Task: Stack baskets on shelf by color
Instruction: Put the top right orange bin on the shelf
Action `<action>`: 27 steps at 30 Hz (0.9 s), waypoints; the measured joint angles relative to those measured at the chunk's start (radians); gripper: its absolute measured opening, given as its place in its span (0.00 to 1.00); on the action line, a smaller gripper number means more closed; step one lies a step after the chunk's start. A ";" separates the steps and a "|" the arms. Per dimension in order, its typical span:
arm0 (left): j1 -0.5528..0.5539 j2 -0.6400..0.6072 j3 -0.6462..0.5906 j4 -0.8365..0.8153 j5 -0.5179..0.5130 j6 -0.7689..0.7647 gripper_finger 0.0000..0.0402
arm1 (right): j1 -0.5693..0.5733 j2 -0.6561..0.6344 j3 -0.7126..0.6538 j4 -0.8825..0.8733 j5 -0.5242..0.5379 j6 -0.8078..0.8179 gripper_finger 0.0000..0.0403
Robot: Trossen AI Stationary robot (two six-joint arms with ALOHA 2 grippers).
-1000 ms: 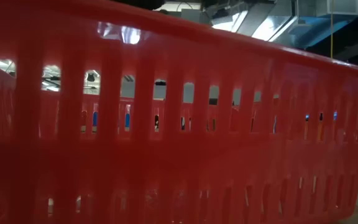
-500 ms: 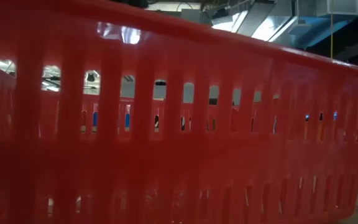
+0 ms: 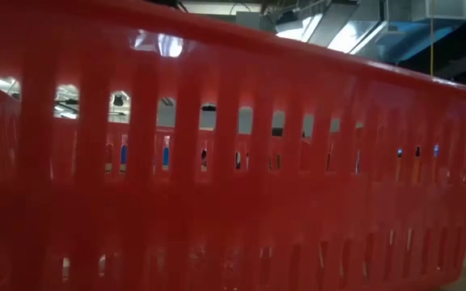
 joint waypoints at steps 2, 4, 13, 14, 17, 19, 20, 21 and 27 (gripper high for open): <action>-0.003 0.023 0.000 -0.007 0.007 -0.026 0.00 | 0.000 0.000 0.000 0.000 0.000 0.017 0.25; -0.005 0.048 0.000 -0.032 0.015 -0.050 0.00 | 0.000 0.000 0.000 0.000 0.000 0.020 0.25; 0.001 0.124 0.000 -0.054 0.017 -0.096 0.00 | 0.000 0.000 0.000 -0.001 0.000 0.021 0.25; 0.001 0.132 0.000 -0.058 0.018 -0.096 0.00 | 0.000 0.000 0.000 -0.002 0.000 0.021 0.25; 0.000 0.160 0.000 -0.058 0.018 -0.101 0.00 | 0.000 0.000 0.000 -0.002 0.000 0.021 0.25; 0.001 0.178 0.000 -0.059 0.019 -0.102 0.00 | 0.000 0.000 0.000 -0.002 0.000 0.021 0.25; 0.001 0.187 0.000 -0.059 0.019 -0.104 0.00 | 0.000 0.000 0.000 -0.002 0.000 0.021 0.25; 0.001 0.197 0.000 -0.057 0.019 -0.108 0.00 | 0.000 0.000 0.000 -0.002 0.000 0.021 0.25; 0.001 0.249 0.000 -0.050 0.028 -0.128 0.00 | 0.000 0.001 -0.001 -0.002 0.000 0.021 0.25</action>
